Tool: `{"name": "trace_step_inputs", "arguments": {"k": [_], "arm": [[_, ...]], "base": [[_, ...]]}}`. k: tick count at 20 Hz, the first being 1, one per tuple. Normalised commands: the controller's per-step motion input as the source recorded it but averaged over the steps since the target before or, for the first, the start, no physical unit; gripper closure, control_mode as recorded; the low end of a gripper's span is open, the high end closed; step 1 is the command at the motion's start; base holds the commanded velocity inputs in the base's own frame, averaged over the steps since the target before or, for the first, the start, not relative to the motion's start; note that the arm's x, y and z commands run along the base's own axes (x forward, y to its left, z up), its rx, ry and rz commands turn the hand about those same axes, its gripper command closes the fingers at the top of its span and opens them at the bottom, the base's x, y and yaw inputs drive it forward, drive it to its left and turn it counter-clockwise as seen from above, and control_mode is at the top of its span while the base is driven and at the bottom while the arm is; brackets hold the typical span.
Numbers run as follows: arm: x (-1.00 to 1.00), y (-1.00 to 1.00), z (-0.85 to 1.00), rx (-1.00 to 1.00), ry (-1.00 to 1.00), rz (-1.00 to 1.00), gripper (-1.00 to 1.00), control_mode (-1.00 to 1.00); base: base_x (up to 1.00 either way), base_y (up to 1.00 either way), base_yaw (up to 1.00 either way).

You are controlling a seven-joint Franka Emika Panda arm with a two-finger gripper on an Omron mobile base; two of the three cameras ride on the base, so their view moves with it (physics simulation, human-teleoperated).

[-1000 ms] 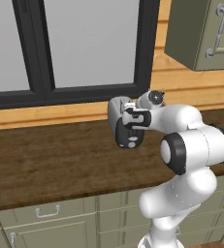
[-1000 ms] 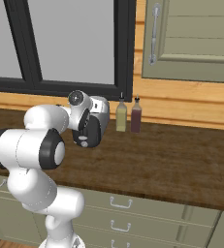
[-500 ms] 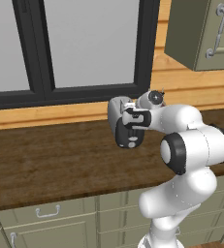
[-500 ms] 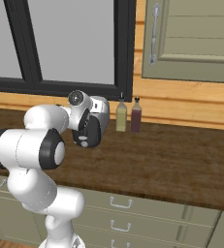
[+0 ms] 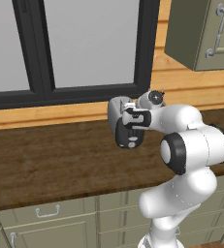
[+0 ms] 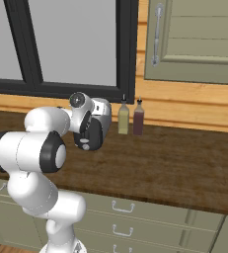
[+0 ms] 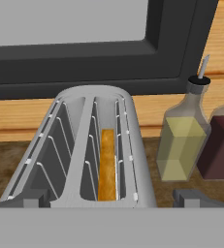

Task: Start the toaster. Once the lever pops up, take the bread to the plate on the dining counter.

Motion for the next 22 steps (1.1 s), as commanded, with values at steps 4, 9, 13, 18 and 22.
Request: {"name": "trace_step_inputs", "arguments": {"k": [4,9,13,18,22], "arm": [[0.00,0.00,0.00,0.00,0.00,0.00,-1.00,-1.00],[0.00,0.00,0.00,0.00,0.00,0.00,-1.00,-1.00],[0.00,0.00,0.00,0.00,0.00,0.00,-1.00,-1.00],[0.00,0.00,0.00,0.00,0.00,0.00,-1.00,-1.00],[0.00,0.00,0.00,0.00,0.00,0.00,-1.00,-1.00]], "base": [[0.00,0.00,0.00],[0.00,0.00,0.00],[0.00,0.00,0.00],[0.00,0.00,0.00],[0.00,0.00,0.00]]}}
